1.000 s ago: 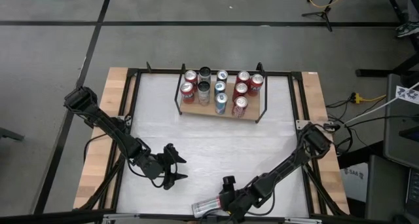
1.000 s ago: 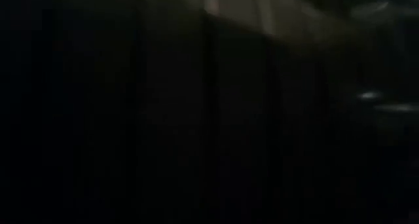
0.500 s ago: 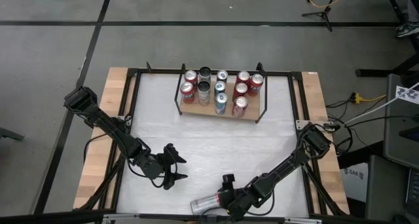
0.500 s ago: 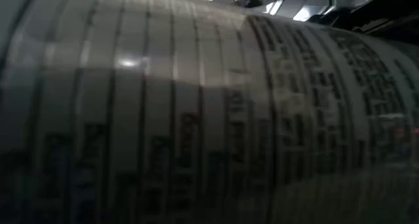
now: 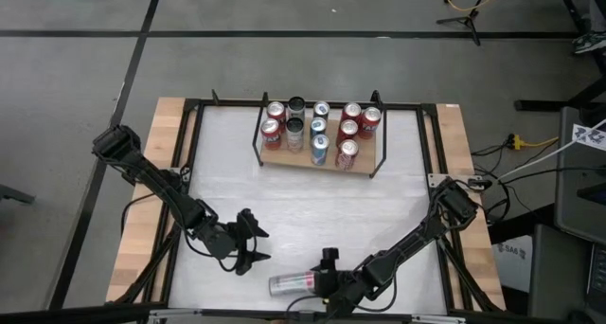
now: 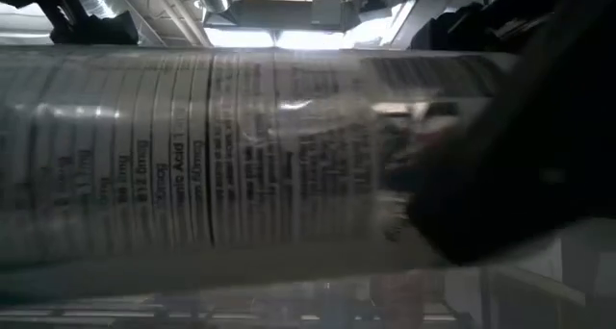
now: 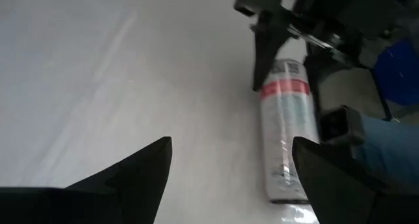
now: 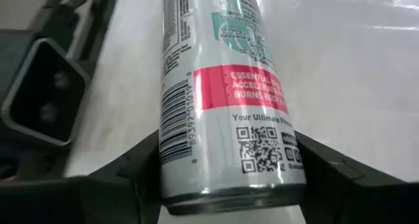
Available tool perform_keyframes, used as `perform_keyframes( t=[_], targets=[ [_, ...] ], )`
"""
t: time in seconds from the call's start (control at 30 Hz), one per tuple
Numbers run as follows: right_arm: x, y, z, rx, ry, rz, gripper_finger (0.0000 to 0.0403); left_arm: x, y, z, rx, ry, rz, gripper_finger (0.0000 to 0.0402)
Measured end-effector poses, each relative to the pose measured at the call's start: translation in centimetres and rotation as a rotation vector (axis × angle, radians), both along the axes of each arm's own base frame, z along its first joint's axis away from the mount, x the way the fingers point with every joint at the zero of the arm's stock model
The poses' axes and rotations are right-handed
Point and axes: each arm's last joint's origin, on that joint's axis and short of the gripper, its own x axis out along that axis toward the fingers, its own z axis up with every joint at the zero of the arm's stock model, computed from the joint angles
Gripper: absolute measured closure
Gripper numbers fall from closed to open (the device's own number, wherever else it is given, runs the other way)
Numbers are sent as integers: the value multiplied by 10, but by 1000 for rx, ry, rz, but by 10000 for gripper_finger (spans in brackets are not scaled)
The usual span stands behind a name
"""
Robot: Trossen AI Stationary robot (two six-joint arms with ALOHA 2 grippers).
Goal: Place canned beverage on shelf
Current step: Put the white-pink soda can on the shelf aligned with the white-pink soda cans
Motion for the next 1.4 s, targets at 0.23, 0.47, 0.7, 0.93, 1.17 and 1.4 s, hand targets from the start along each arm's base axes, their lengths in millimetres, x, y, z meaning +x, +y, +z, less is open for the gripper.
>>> perform_keyframes(
  t=[0.23, 0.47, 0.7, 0.93, 1.17, 1.4],
  targets=[
    [3, -4, 1, -36, -33, -47, 150, -4, -1, 9, -108, 27, -81, 92],
    [11, -15, 2, -65, -69, -117, 152, -9, -7, 9, -223, 88, -134, 92],
    [19, -26, 4, -134, -135, -219, 151, -15, -14, 8, -304, 142, -165, 92],
    [20, -29, 8, -223, -226, -317, 151, -22, -20, 6, -415, 246, -188, 92],
    [24, -29, 13, -256, -309, -363, 151, -22, -16, 3, -364, 234, -91, 92],
    [27, -26, 19, -236, -360, -361, 150, -17, -9, 3, -285, 175, -53, 92]
  ],
)
